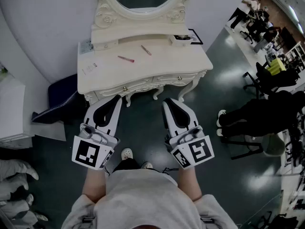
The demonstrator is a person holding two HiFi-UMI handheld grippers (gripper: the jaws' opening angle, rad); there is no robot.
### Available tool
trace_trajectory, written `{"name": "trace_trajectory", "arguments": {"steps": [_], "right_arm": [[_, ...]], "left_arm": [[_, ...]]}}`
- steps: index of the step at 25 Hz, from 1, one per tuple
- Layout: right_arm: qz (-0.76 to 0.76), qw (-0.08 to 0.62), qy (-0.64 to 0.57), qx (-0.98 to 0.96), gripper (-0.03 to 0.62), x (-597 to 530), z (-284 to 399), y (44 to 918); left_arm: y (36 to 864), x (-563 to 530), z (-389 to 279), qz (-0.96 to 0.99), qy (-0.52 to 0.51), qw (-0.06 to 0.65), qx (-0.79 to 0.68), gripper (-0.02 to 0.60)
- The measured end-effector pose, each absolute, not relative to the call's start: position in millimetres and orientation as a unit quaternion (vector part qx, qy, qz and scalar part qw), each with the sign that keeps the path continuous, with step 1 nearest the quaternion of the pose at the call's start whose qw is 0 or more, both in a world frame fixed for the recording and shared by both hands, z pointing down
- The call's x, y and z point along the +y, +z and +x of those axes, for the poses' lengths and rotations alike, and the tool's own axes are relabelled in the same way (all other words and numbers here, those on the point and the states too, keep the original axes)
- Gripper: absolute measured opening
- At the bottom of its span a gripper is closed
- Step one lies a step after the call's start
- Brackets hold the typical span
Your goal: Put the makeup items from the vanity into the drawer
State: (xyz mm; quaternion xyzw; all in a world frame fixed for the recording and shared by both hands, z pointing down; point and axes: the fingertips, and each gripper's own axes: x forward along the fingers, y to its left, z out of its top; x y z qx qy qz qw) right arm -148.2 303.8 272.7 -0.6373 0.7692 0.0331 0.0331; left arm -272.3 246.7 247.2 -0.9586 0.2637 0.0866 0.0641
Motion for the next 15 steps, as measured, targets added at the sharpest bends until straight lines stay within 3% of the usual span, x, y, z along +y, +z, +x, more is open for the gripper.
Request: {"name": "trace_trajectory", "arguments": {"steps": [15], "right_arm": [[-0.633,0.031,0.034,0.773,0.035,271,-173,274]], "left_arm": [[249,218,-291,-0.959,0.079,0.066,0.262,0.011]]}}
